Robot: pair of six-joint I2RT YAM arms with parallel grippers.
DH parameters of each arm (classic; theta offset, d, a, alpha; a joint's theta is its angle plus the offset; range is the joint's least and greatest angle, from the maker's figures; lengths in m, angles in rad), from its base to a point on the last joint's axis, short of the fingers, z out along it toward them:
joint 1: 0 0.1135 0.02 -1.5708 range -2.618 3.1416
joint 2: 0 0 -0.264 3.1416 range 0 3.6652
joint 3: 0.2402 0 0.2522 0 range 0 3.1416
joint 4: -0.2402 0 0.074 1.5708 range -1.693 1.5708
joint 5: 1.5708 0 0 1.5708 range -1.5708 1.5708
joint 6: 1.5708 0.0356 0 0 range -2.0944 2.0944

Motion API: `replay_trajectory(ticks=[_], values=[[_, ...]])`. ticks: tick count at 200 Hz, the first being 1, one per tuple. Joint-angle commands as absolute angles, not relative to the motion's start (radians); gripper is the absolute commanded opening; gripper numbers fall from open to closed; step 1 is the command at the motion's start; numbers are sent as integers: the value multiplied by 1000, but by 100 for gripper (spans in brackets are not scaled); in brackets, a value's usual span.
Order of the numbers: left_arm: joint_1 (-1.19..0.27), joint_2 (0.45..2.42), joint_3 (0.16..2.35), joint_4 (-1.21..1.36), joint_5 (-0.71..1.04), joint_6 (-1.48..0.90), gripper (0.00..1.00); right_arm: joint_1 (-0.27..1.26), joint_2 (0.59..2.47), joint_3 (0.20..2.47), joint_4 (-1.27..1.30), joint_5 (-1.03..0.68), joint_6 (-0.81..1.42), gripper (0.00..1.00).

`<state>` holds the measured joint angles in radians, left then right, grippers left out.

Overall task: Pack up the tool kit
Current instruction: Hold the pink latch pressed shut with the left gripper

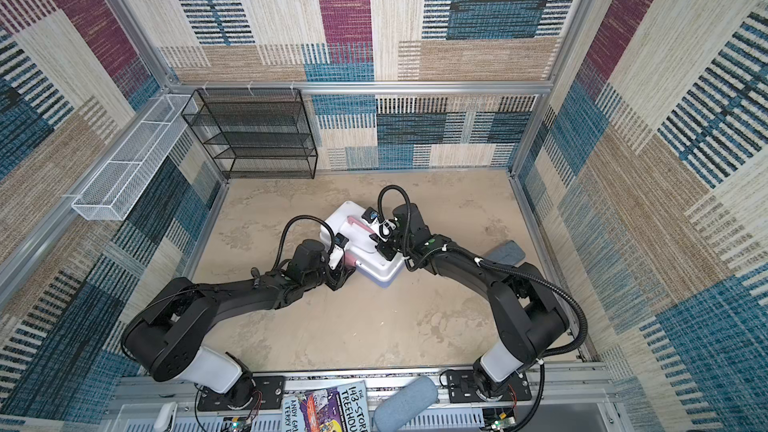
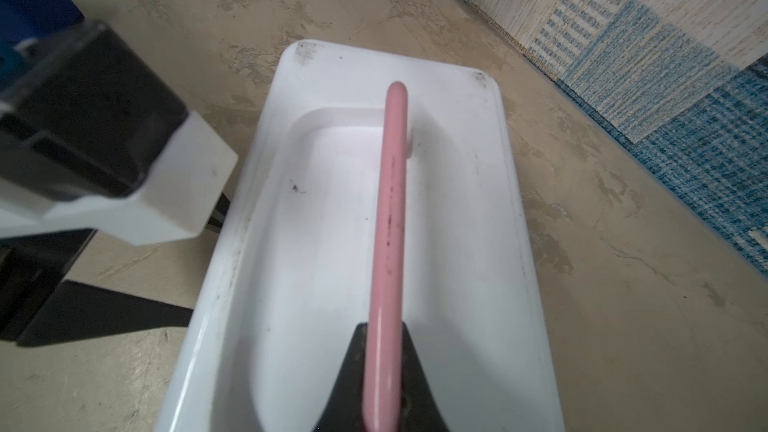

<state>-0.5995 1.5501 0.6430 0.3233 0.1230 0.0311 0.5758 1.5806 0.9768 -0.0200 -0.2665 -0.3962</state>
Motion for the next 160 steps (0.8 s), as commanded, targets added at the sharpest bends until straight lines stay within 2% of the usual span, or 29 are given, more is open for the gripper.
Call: replay_trajectory(ticks=[1, 95, 160], values=[[-595, 1557, 664, 442, 129, 40, 43, 581, 1588, 965, -175, -313, -387, 12], [-589, 1601, 670, 500, 145, 38, 41, 580, 1585, 961, -171, -330, -373, 12], [-575, 1614, 666, 526, 152, 44, 43, 581, 1591, 966, -173, -337, -364, 12]])
